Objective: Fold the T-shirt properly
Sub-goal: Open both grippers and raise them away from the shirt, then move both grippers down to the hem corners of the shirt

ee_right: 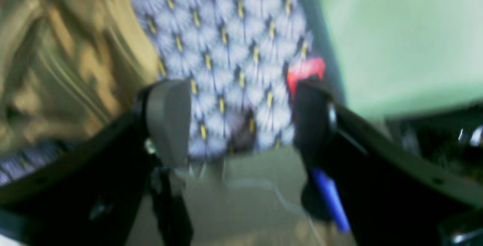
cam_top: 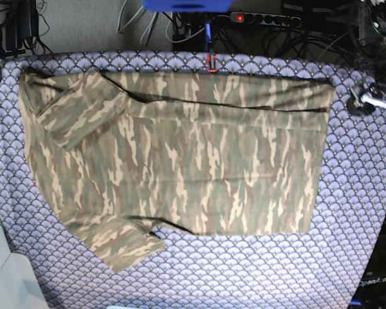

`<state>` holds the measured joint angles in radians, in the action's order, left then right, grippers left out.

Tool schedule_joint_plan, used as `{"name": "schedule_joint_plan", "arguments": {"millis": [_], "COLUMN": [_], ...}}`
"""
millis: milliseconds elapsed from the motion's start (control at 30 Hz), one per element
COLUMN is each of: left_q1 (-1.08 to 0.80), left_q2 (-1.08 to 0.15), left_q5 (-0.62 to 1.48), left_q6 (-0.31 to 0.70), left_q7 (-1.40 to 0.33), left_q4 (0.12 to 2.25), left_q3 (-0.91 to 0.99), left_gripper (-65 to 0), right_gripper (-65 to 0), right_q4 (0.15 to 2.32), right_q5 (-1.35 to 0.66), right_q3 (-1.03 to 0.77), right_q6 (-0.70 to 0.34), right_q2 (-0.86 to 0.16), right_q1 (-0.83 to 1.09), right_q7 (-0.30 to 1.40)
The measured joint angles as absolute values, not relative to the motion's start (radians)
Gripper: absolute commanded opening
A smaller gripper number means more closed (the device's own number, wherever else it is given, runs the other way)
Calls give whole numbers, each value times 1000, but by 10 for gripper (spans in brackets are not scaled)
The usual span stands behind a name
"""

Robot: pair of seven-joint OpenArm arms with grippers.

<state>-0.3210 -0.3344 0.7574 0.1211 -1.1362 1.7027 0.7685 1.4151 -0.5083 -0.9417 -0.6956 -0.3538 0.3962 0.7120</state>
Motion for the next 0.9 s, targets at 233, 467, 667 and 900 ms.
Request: {"name": "schedule_joint_plan", "arguments": {"millis": [233, 467, 667, 900], "left_q1": [-307, -305, -229, -69], "left_q2": [-347, -346, -347, -351], "left_q5": [767, 768, 761, 751], "left_q6": [124, 124, 120, 120], "left_q7": [-1144, -1138, -1142, -1137], "left_q4": [1703, 1703, 1711, 1683], "left_q3": [766, 765, 771, 768], "left_gripper": [-164, -164, -164, -164], "right_gripper": [-215, -216, -216, -216], "right_q4": [1415, 1427, 1309, 1262], "right_q5": [-517, -438, -185, -150], "right_q3": [-944, -942, -870, -661], "right_q6": [-696, -702, -696, -699], "right_q2": [-364, -429, -437, -453], "right_q1": [386, 248, 44, -136], "right_q7": [690, 687, 700, 683]}}
